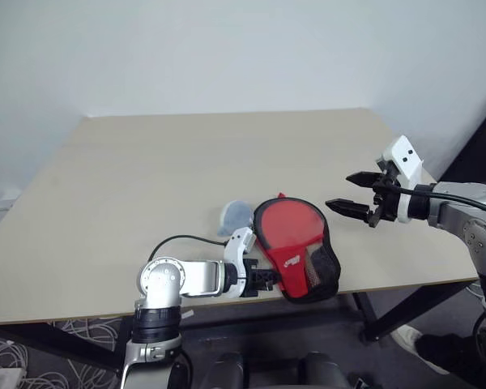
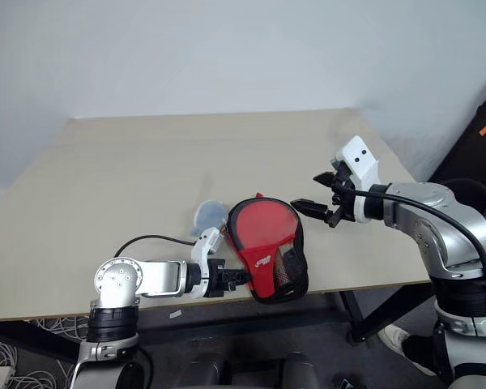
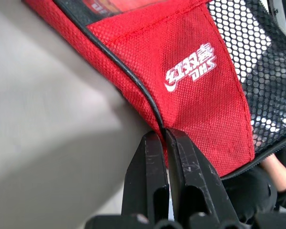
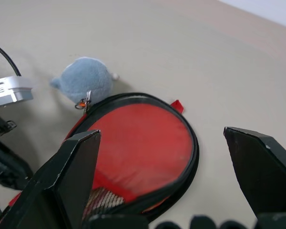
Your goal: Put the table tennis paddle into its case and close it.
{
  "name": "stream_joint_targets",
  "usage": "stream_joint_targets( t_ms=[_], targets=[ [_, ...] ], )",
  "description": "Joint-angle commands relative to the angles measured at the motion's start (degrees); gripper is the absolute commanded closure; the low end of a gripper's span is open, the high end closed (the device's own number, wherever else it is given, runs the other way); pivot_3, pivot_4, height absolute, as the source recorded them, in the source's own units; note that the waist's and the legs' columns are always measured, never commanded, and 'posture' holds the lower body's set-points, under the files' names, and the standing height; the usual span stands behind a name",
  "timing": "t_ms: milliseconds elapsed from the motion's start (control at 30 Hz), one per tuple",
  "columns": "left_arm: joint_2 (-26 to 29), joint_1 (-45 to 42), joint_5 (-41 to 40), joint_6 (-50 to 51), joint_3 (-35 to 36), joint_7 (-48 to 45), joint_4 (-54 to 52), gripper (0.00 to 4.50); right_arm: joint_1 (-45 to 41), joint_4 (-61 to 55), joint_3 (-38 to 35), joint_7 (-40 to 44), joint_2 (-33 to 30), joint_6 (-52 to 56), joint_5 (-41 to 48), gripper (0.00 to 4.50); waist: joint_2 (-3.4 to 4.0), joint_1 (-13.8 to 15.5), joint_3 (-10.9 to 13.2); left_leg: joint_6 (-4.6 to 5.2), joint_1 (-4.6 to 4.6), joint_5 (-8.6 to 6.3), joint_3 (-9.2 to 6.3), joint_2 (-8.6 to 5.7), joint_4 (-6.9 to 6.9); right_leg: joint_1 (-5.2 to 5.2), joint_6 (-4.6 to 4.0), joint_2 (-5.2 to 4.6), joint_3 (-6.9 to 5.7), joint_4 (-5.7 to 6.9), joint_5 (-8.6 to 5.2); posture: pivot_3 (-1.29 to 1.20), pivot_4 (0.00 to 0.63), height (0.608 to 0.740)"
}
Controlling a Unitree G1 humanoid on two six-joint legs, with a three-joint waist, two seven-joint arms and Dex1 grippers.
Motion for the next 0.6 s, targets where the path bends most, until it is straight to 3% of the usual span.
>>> stream_joint_targets(
  t_ms=[33, 333, 600],
  targets=[
    [-0.29, 0.15, -8.51, 1.19, -2.09, 5.66, -1.33, 4.48, -1.8, -1.77, -0.45, -0.41, 0.12, -0.27, 0.34, 0.0, 0.0, 0.2, 0.0, 0.0, -0.01, 0.0, -0.01, -0.01, 0.01, 0.0, 0.0, 0.0, 0.0, 0.0, 0.0, 0.0, 0.0, 0.698],
    [0.64, 0.41, -19.47, 1.19, -6.13, 15.23, -1.66, 4.48, -1.64, -2.08, -0.38, -0.62, -0.03, -0.02, 0.69, 0.0, 0.0, 1.08, 0.0, 0.0, -0.02, 0.0, 0.02, -0.04, 0.06, 0.01, -0.11, -0.02, 0.03, 0.0, -0.04, 0.0, 0.0, 0.698],
    [5.85, -0.43, -26.98, -2.82, -11.8, 18.91, -1.44, 4.48, -1.62, -2.28, -0.49, -0.78, -0.03, 0.06, 0.65, 0.0, 0.0, 1.1, 0.0, 0.0, -0.03, 0.0, 0.03, -0.05, 0.07, 0.01, -0.17, -0.02, 0.04, 0.0, -0.07, 0.0, 0.0, 0.698]
  ],
)
